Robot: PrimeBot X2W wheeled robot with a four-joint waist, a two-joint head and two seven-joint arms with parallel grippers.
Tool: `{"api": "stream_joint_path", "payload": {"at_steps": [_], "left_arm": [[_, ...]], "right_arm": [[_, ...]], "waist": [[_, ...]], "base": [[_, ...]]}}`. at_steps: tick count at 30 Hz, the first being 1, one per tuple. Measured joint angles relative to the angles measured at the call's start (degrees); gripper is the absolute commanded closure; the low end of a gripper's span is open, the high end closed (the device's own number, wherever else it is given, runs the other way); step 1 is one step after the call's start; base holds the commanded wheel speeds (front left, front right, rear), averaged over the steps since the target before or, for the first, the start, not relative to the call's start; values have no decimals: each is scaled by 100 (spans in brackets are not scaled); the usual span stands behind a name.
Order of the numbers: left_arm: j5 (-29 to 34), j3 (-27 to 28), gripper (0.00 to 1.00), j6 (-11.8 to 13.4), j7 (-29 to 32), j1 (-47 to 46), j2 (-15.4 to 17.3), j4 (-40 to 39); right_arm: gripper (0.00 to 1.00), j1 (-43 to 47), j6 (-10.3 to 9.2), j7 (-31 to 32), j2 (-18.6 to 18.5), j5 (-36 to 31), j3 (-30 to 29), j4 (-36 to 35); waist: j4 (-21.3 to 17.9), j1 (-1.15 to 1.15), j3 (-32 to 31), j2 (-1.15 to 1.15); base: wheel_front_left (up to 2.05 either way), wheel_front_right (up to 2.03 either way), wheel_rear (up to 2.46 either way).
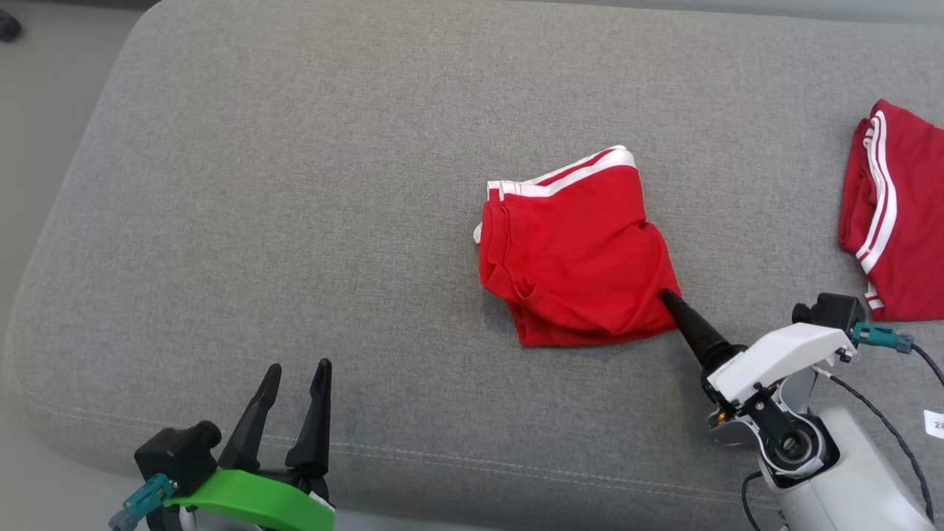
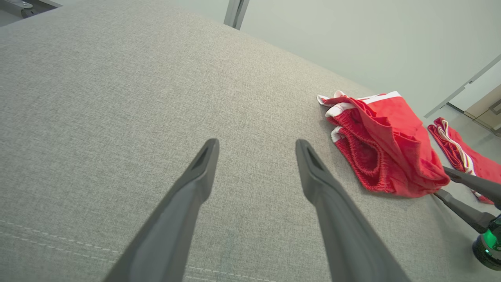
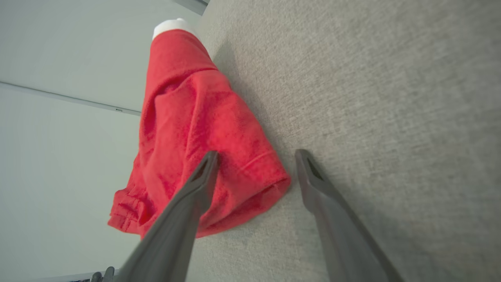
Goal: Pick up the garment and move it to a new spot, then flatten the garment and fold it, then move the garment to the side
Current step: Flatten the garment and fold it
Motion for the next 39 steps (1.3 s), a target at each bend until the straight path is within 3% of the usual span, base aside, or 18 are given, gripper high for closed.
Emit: {"api": "stream_joint_path", "payload": {"at_steps": [11,12,13,14,23,25,27,28,29,39], "left_arm": [[0,-1,0,0,0,-59,-2,24],[0,-1,0,0,0,-71,-2,24],[0,-1,0,0,0,-78,-2,24],[0,-2,0,0,0,-86,-2,24],[0,27,0,1,0,-116,-1,26],[0,11,0,1,0,-124,-3,30],[0,1,0,1,0,-135,-7,35],[0,1,0,1,0,-141,-7,42],[0,1,0,1,0,-144,-7,46],[0,-8,0,0,0,-151,-7,108]], "right_arm": [[0,-74,141,-11,252,582,-68,242],[56,-75,156,-64,276,631,-98,253],[85,-76,186,-121,299,690,-142,266],[100,-79,188,-177,326,770,-188,275],[100,-139,243,-225,361,1416,-157,355],[61,-139,289,-200,365,1456,-105,381],[52,-139,290,-192,365,1516,-64,402],[23,-139,290,-180,365,1535,-48,411],[2,-139,290,-175,365,1535,-31,417],[0,-183,291,-185,400,1463,204,550]], "waist": [[-48,0,25,0],[-57,0,25,0],[-67,0,26,0],[-78,0,27,0],[-256,0,47,0],[-288,0,47,0],[-302,0,43,0],[-306,0,40,0],[-310,0,38,0],[-302,0,1,0]], "base": [[0,0,0],[0,0,0],[0,0,0],[0,0,0],[0,0,0],[0,0,0],[0,0,0],[0,0,0],[0,0,0],[0,0,0]]}}
